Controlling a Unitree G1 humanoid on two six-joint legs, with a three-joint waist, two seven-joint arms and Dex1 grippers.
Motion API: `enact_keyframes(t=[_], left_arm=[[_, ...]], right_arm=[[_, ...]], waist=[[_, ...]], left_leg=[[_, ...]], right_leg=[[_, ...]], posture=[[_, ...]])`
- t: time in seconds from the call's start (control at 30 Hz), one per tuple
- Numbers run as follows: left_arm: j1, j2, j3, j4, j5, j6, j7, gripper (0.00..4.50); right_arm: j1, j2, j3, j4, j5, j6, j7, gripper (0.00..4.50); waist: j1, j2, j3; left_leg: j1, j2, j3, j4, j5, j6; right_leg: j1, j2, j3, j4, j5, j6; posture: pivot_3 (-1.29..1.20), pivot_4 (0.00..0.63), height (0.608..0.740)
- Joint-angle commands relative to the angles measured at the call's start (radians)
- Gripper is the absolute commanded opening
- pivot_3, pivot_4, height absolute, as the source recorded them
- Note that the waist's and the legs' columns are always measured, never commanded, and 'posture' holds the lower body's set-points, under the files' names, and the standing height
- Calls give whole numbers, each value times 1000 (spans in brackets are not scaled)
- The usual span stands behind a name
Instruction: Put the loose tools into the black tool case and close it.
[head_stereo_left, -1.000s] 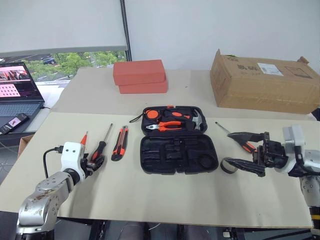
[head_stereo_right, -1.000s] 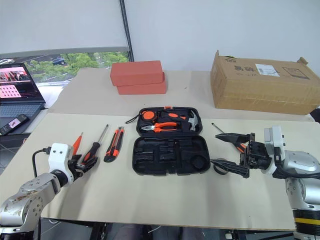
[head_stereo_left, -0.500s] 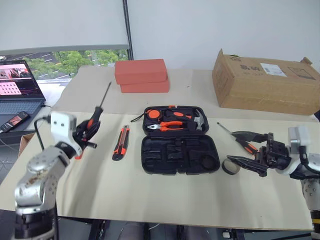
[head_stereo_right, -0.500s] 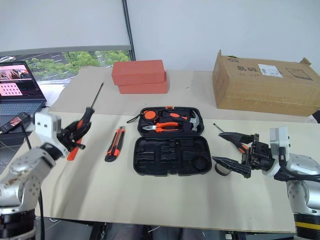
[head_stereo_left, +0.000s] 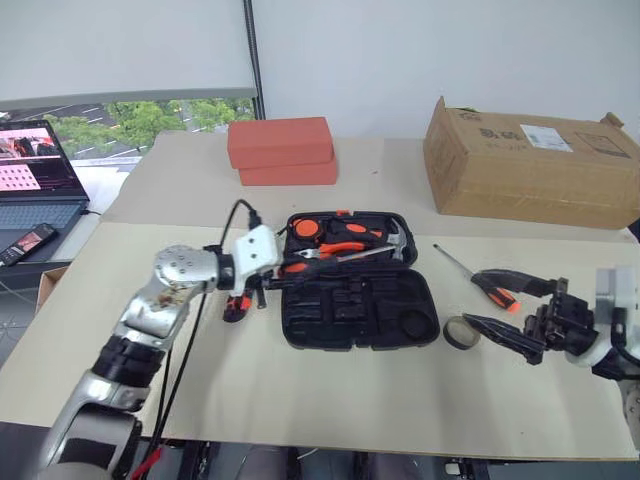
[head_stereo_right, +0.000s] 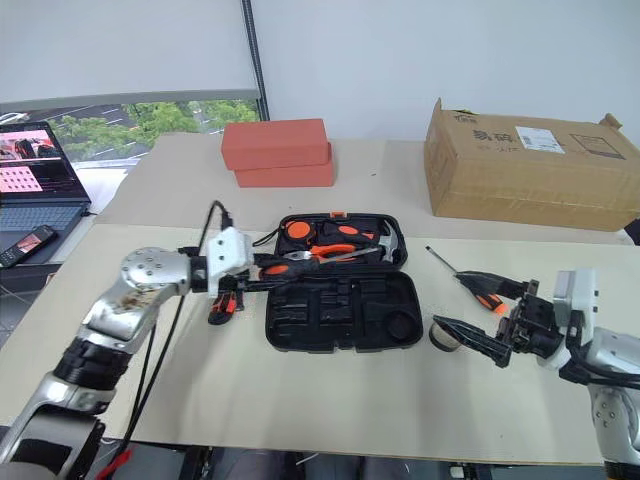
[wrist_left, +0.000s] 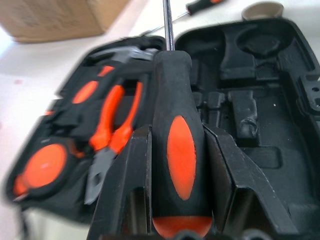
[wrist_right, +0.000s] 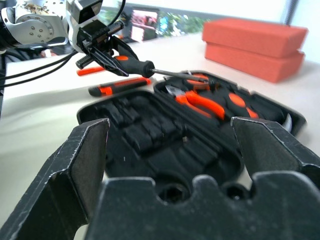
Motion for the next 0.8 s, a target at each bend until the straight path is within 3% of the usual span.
enact_keyframes(t=[0.03, 0.33, 0.53, 0.8], left_arm=[[-64, -26, -16, 85, 53, -71, -18, 954], [-186, -62, -90, 311, 150, -212, -135, 954], [-236, -63, -103, 419, 239, -254, -104, 954], [-233, -87, -98, 409, 244, -240, -110, 954]], right_arm=[[49, 13, -78, -56, 18, -25, -15, 4500], [71, 47, -78, -82, 5, -40, -45, 4500], [61, 38, -87, -56, 3, -51, -29, 4500], [74, 46, -90, -57, 0, -68, -17, 4500]], waist=[[0, 0, 0], [-5, 0, 0], [-11, -1, 0], [-17, -1, 0]], left_leg=[[0, 0, 0, 0, 0, 0], [0, 0, 0, 1, -4, 6], [0, 0, 0, 1, -3, 6], [0, 0, -1, 2, -4, 7]], right_leg=[[0, 0, 0, 0, 0, 0], [0, 1, 1, 0, 0, 0], [0, 1, 1, 0, 0, 0], [0, 1, 1, 1, 0, 0]], posture=[[0, 150, 712], [0, 150, 712], [0, 150, 712], [0, 150, 712]])
